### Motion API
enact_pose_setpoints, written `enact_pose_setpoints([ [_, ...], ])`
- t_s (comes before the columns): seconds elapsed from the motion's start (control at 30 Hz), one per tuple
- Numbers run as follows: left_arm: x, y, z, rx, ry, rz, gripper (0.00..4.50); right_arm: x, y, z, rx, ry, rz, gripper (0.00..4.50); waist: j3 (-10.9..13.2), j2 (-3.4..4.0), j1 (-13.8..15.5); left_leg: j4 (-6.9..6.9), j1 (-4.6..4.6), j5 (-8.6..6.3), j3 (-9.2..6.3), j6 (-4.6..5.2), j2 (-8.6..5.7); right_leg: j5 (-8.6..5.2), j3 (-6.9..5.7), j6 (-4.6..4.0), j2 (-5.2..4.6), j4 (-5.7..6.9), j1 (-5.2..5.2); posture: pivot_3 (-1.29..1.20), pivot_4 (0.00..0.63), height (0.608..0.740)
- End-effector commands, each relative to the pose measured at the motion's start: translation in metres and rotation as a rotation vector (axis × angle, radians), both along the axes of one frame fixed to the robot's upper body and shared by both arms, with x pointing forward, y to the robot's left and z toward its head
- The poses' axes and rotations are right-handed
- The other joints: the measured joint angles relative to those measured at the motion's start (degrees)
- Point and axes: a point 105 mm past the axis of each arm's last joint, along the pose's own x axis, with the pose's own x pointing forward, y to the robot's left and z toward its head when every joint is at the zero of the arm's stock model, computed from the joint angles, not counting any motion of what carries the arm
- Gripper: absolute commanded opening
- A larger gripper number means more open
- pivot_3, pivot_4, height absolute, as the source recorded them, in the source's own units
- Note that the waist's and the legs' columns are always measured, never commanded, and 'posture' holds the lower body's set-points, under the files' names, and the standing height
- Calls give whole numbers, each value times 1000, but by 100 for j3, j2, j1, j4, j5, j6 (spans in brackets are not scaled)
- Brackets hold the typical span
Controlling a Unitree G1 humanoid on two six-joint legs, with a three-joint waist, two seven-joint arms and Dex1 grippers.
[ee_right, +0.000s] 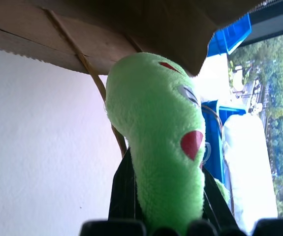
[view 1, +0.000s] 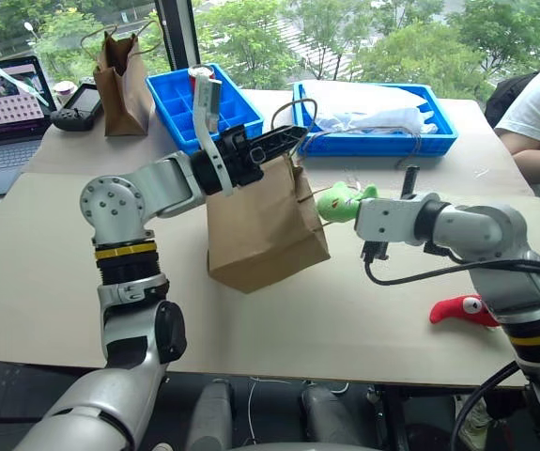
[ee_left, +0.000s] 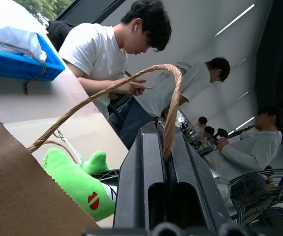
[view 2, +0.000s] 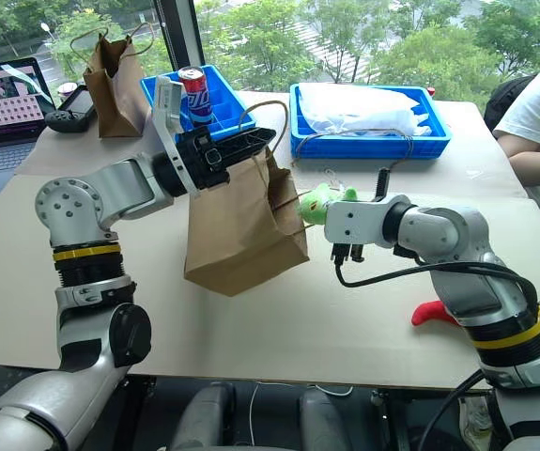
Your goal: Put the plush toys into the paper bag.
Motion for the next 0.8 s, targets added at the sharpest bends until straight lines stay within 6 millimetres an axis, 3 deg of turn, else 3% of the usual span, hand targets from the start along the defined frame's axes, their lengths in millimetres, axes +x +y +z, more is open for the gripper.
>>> enact_pose_setpoints([
  [0.03, -10, -4, 14, -14, -57, -41, 0, 2, -6, 27, 159, -67, -79, 6, 0, 0, 1, 0, 0, 0, 0, 0, 0, 0, 0, 0, 0, 0, 1, 0, 150, 704],
  [0.13, -13, -7, 13, -18, -56, -56, 0, 12, -18, 53, 412, -114, -192, 6, 0, -1, -3, 1, 1, 1, -1, -1, 1, 0, -1, 0, 1, 1, 1, 0, 150, 704],
  [0.23, -14, -8, 13, -20, -55, -59, 0, 11, -18, 69, 421, -177, -175, 6, 1, 0, 13, 2, 0, 1, -1, -2, -2, 0, 0, 0, -1, 4, 1, 0, 150, 704],
  [0.37, -13, -8, 14, -20, -54, -59, 0, 4, 1, 81, 349, -220, -60, 6, 1, 0, 16, 1, -1, 1, 0, -2, -6, 0, 0, 0, -5, -1, 0, 0, 150, 704],
  [0.5, -12, -9, 17, -26, -60, -61, 0, 3, 28, 62, 197, -204, 36, 6, 1, 0, 3, 0, 0, 1, -1, -2, -4, -1, -1, 1, -3, -1, 1, 0, 150, 704],
  [0.63, -13, -9, 17, -27, -61, -61, 0, 6, 37, 61, 231, -192, 46, 6, 1, 0, -9, 0, 0, 1, 0, -2, -4, -1, 0, 1, -3, 3, -1, 0, 150, 704],
  [0.8, -13, -7, 17, -30, -64, -56, 0, 6, 47, 29, 129, -133, 84, 6, 1, 0, 21, 0, -1, 2, -1, -3, -6, 0, -1, 1, -5, 1, 0, 0, 150, 704],
])
